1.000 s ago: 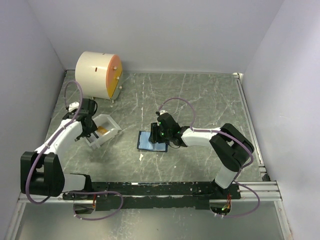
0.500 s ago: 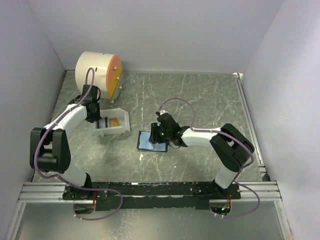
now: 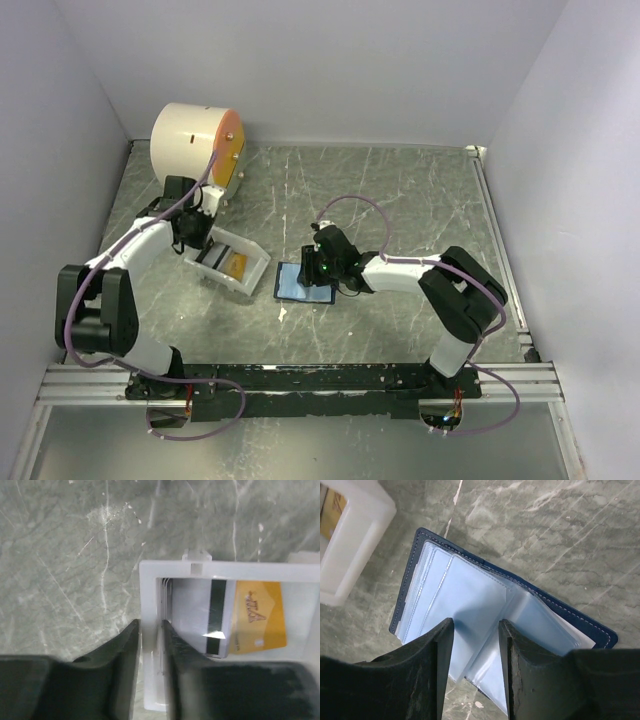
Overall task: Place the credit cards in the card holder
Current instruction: Move the storage box to the center of the board.
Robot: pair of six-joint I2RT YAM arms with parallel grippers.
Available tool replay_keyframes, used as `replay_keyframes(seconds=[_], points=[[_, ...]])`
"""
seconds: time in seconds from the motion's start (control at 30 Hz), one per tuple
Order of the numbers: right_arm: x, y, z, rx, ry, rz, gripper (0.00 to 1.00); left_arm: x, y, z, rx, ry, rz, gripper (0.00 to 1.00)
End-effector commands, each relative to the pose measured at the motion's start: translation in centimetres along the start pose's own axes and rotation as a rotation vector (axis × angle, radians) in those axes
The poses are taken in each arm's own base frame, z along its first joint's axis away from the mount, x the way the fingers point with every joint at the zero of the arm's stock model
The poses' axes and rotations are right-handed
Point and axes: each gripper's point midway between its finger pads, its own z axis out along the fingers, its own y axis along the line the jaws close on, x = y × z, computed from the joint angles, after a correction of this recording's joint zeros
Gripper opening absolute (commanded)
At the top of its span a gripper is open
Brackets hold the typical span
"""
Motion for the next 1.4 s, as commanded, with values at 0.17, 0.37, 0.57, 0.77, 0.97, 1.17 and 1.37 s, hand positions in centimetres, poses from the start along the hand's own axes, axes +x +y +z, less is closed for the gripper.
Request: replay_keyframes(seconds=[0.17,0.37,0.57,0.77,0.97,1.17,1.37], points=[[3.4,-2.1,0.6,0.057,0.106,0.009,0.42,-3.5,-1.7,-3.8,0.034,-0.165,0.021,0.99],[3.3,-1.9,0.6,0.049,0.104,0.007,0.42,-4.7,-5.4,-4.4,-0.016,-0.180,0.132,0.95],[3.3,-1.8,0.5,0.040,0.103,0.006,0.42,-2.5,-5.2,-2.1,-0.168,-0.087,0.251,1.00],[2.9,-1.7,0.4,0.043,0.092,0.004,0.42,-0.9,-3.9,-0.4,-0.270,-0.031,0.303,1.00],[3.1,-1.8,0.6,0.046,0.094,0.003,0.42,-0.8,-4.2,0.0,-0.289,-0.044,0.313,0.99],[3.3,-1.6,0.8,0.034,0.104,0.005,0.42,0.2,-3.6,0.3,-0.409,-0.014,0.327,0.99],[3.3,-1.5,0.9,0.025,0.108,0.008,0.42,0.4,-3.9,0.4,-0.439,-0.022,0.298,0.99]])
